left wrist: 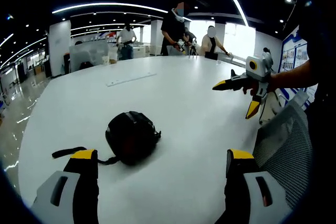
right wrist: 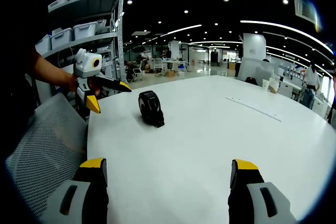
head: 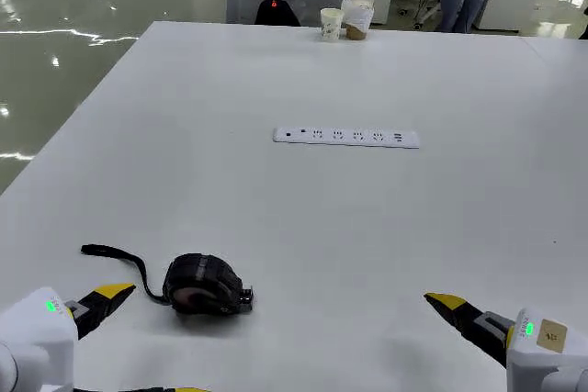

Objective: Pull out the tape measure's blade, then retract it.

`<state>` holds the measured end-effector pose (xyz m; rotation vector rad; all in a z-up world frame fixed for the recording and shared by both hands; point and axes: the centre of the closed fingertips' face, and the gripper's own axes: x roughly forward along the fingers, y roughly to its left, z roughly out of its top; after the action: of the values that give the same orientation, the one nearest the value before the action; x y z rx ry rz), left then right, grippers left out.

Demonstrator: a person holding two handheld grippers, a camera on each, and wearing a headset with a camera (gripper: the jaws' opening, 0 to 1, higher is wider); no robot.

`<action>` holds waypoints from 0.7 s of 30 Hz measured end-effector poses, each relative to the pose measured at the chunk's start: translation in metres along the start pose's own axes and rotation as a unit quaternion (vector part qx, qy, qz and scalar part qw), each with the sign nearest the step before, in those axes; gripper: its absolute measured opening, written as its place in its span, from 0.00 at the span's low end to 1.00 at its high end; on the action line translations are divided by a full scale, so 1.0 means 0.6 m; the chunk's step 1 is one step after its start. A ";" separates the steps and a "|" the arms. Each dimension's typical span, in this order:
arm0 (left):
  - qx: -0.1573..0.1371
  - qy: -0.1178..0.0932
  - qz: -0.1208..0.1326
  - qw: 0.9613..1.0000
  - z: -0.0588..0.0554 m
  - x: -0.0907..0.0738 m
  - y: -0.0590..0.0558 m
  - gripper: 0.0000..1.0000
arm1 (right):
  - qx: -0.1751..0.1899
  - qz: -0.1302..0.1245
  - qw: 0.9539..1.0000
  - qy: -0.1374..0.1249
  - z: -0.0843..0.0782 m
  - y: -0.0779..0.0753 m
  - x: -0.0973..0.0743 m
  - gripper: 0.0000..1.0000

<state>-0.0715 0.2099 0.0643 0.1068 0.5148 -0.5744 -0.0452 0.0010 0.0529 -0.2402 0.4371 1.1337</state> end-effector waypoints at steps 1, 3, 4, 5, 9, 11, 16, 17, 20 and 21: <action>0.000 -0.001 0.000 1.000 0.000 0.000 0.000 0.99 | 0.000 0.000 1.000 -0.002 0.001 0.001 0.000 0.98; -0.002 -0.002 0.001 1.000 0.000 -0.001 0.000 0.99 | 0.001 0.002 1.000 -0.003 0.002 0.002 0.001 0.99; -0.002 -0.003 0.001 1.000 0.000 -0.001 -0.001 0.99 | 0.000 0.002 1.000 -0.002 0.001 0.001 0.002 0.99; -0.001 -0.002 0.003 1.000 0.000 -0.001 0.000 0.99 | -0.001 0.002 1.000 0.001 0.000 0.001 0.003 0.99; 0.000 -0.003 0.000 1.000 0.002 0.002 -0.003 0.99 | -0.002 0.003 1.000 0.000 0.004 0.001 0.005 0.99; 0.000 -0.002 0.000 1.000 0.003 0.005 -0.003 0.99 | -0.001 0.001 1.000 -0.001 0.007 -0.001 0.006 0.99; 0.002 0.000 0.000 1.000 0.005 0.008 -0.004 0.99 | 0.002 -0.001 1.000 -0.002 0.009 -0.003 0.008 0.99; 0.002 0.000 0.001 1.000 0.005 0.009 -0.003 0.99 | 0.003 -0.001 1.000 -0.002 0.009 -0.002 0.008 0.99; -0.006 -0.001 0.000 1.000 0.007 0.009 -0.003 0.99 | 0.005 -0.002 1.000 -0.003 0.008 -0.003 0.008 0.99; -0.005 -0.002 0.000 1.000 0.008 0.009 -0.002 0.99 | 0.006 -0.002 1.000 -0.002 0.008 -0.003 0.008 0.99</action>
<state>-0.0662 0.2047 0.0655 0.0957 0.5141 -0.5718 -0.0407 0.0059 0.0549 -0.2278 0.4387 1.1272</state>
